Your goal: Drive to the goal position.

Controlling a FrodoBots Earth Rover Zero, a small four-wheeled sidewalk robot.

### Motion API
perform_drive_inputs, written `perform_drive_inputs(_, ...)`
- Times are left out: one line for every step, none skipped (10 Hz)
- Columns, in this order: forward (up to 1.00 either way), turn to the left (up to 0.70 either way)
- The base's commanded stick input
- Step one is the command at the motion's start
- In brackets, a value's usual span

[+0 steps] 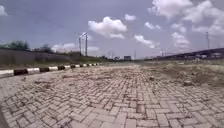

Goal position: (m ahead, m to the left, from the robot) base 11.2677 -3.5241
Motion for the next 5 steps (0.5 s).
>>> perform_drive_inputs(1.00, 0.00)
perform_drive_inputs(1.00, 0.00)
perform_drive_inputs(1.00, 0.00)
perform_drive_inputs(1.00, 0.00)
perform_drive_inputs(1.00, 0.00)
